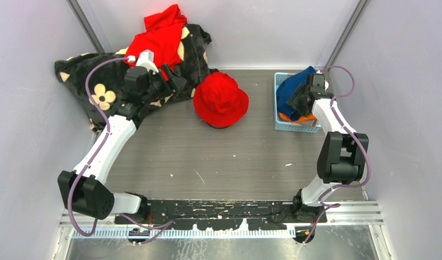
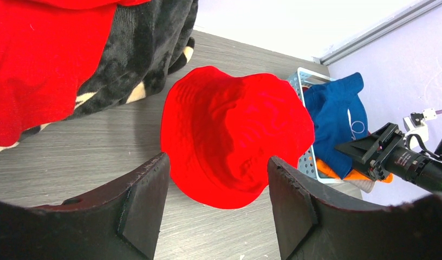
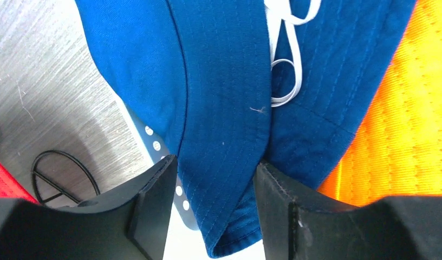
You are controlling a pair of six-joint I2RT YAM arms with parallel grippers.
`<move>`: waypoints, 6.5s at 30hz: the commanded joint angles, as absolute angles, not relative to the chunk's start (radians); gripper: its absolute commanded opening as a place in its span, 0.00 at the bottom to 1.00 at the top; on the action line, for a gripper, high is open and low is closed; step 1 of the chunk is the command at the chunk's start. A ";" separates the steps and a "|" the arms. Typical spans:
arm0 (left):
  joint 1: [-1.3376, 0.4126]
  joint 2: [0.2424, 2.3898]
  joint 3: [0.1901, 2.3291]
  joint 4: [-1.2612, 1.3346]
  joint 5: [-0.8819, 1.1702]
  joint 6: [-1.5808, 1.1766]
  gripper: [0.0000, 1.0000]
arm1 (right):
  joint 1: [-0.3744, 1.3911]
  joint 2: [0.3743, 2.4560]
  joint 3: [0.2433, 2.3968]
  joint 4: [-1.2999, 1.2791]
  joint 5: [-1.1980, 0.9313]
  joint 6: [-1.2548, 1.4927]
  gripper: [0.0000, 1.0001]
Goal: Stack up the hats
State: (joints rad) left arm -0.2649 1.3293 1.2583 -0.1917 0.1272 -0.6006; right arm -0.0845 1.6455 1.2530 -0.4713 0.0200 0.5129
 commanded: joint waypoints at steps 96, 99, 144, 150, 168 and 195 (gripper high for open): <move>-0.268 1.048 1.213 -0.249 0.015 -0.542 0.71 | 0.490 2.382 2.414 1.126 -0.680 1.287 0.01; -0.266 1.044 1.213 -0.253 0.011 -0.540 0.71 | 0.503 2.386 2.418 1.144 -0.677 1.298 0.01; -0.253 0.986 1.180 -0.280 -0.040 -0.517 0.74 | 0.465 2.389 2.212 1.279 -0.689 1.391 0.01; -0.253 1.005 1.178 -0.272 -0.026 -0.527 0.73 | 0.406 2.313 2.077 1.354 -0.689 1.415 0.01; -0.253 1.055 1.171 -0.237 0.010 -0.552 0.73 | 0.232 2.025 1.594 1.415 -0.761 1.453 0.01; -0.254 1.122 1.168 -0.171 0.073 -0.577 0.71 | 0.101 1.798 1.076 0.931 -0.816 1.079 0.01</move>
State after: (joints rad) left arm -0.2596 1.1027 1.1622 -0.2707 0.0338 -0.5545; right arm 0.1314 1.8671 1.0985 0.9825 -0.8242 1.1774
